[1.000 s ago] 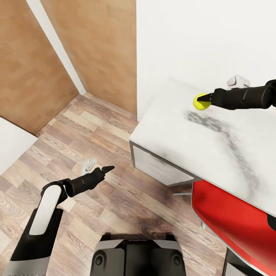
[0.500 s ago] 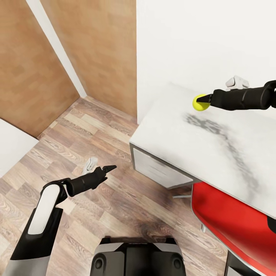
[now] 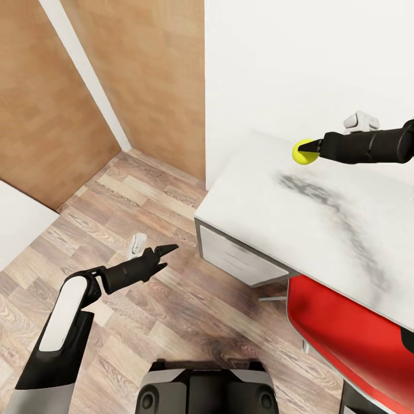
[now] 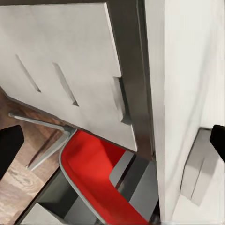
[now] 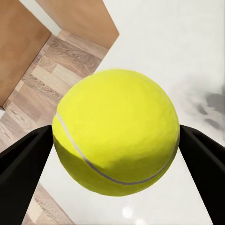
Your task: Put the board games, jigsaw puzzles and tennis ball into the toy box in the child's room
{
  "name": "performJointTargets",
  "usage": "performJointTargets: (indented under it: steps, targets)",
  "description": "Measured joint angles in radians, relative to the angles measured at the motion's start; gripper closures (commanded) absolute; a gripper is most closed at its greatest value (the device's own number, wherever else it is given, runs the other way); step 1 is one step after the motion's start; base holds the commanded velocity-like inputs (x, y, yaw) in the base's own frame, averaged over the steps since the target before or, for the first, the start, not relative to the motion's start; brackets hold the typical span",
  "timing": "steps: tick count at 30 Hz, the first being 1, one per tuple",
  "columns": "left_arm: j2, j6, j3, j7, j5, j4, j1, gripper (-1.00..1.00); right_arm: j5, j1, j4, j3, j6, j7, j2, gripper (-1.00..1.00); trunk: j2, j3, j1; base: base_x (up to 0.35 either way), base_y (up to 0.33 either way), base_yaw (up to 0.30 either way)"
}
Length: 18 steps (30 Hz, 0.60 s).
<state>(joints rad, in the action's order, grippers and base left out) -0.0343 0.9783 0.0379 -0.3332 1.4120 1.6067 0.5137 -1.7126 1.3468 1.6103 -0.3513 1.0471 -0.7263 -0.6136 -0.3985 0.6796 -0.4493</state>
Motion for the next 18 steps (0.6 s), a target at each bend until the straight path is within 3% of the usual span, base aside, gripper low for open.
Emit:
performJointTargets:
  steps: [2, 7, 18]
  targets:
    - [-0.002, 0.007, 0.0, 0.023, 0.028, 0.0, 0.0, -1.0, 0.0, 0.0, 0.001, 0.001, 0.0, 0.0, -0.003, 1.0, 0.0, -0.003, 0.0, 0.0, 0.0, 0.0]
    - [-0.005, 0.015, -0.003, 0.049, 0.059, 0.0, 0.001, -1.0, -0.001, 0.0, 0.001, 0.003, 0.0, 0.0, -0.005, 1.0, 0.0, -0.011, 0.0, 0.0, 0.0, 0.0]
    - [-0.007, 0.019, -0.006, 0.064, 0.077, 0.0, 0.002, -1.0, -0.001, 0.001, 0.001, 0.009, 0.0, 0.003, -0.033, 1.0, 0.0, -0.029, 0.0, 0.0, 0.0, 0.0]
